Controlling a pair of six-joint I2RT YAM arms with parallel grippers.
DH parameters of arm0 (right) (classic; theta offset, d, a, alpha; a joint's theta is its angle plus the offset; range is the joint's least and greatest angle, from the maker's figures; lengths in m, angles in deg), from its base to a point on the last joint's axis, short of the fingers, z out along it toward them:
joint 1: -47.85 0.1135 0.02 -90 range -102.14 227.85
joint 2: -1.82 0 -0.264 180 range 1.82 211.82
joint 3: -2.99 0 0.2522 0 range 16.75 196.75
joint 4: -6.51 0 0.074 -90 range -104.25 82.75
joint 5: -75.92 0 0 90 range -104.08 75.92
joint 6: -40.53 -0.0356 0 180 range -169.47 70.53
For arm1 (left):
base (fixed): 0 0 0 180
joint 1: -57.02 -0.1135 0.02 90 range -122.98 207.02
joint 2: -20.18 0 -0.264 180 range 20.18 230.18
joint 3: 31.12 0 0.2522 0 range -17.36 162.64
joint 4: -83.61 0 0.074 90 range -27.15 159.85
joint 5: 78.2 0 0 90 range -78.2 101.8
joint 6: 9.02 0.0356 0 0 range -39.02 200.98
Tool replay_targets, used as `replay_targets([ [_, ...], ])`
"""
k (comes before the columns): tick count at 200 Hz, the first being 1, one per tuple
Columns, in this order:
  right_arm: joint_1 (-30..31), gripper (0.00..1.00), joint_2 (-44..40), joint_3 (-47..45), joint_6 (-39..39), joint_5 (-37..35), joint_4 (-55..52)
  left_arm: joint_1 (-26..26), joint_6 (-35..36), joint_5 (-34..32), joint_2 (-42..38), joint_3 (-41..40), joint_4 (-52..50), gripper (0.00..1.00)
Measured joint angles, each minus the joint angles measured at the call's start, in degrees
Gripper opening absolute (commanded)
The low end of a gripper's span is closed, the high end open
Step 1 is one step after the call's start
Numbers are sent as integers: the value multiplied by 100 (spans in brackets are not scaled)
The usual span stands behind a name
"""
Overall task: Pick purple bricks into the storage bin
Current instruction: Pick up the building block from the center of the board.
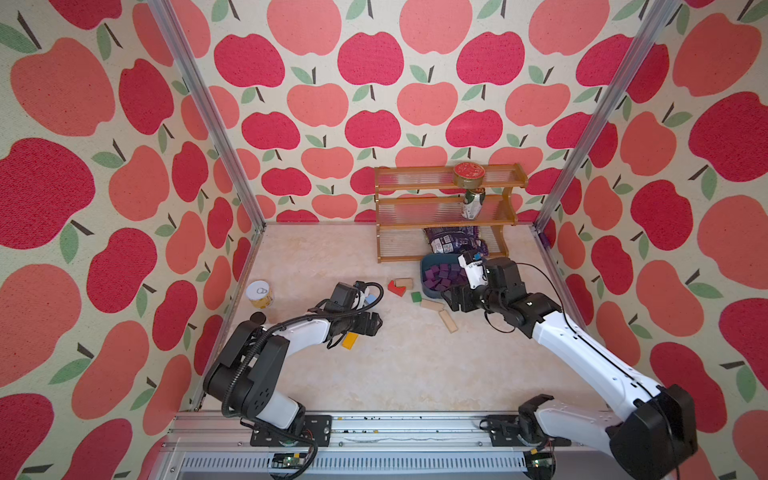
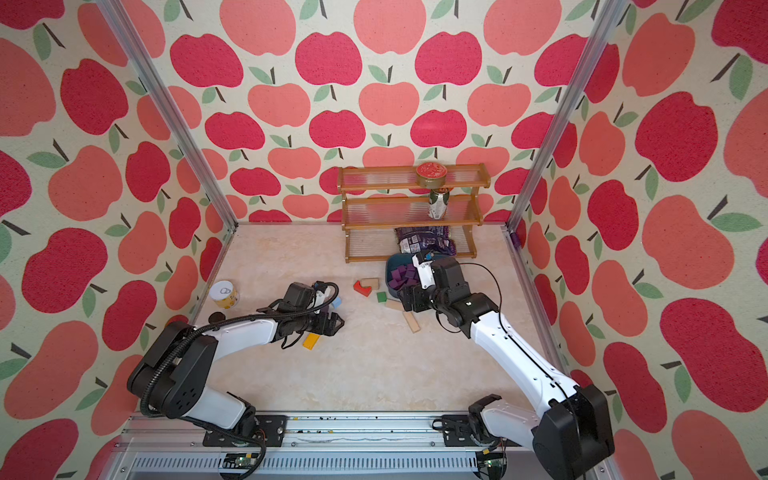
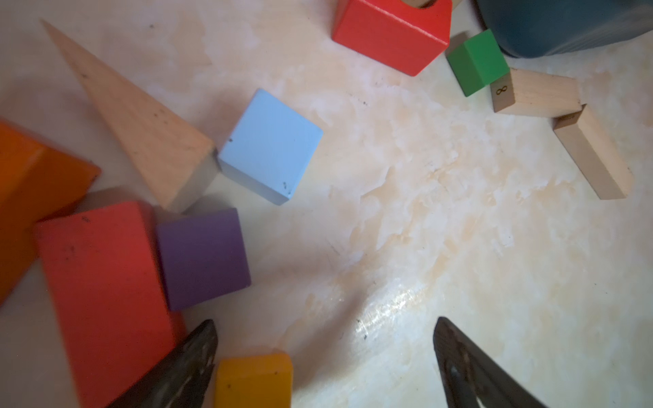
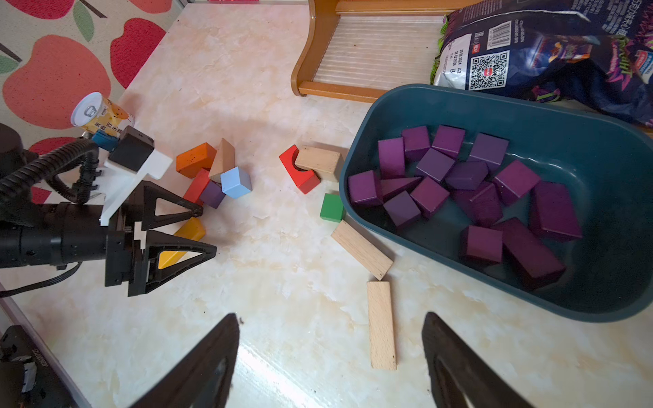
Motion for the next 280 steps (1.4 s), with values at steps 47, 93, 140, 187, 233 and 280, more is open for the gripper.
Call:
replay_targets([
  [47, -61, 83, -2, -52, 0, 0, 0, -2, -22, -581, -146, 0, -9, 97],
  [93, -87, 83, -2, -66, -2, 4, 4, -39, -17, -1045, -68, 20, 72, 98],
  [140, -103, 83, -2, -164, -7, 24, 7, -142, 0, -1029, 518, 361, 190, 91],
  [187, -136, 84, -33, -369, -7, 46, 39, -142, 0, -1056, 772, 562, 361, 89],
  [233, -136, 90, -496, -553, 4, 92, 98, -140, 4, -1095, 852, 634, 380, 85],
  [280, -149, 91, -992, -717, 24, 61, 175, -85, 7, -1196, 852, 638, 317, 69],
])
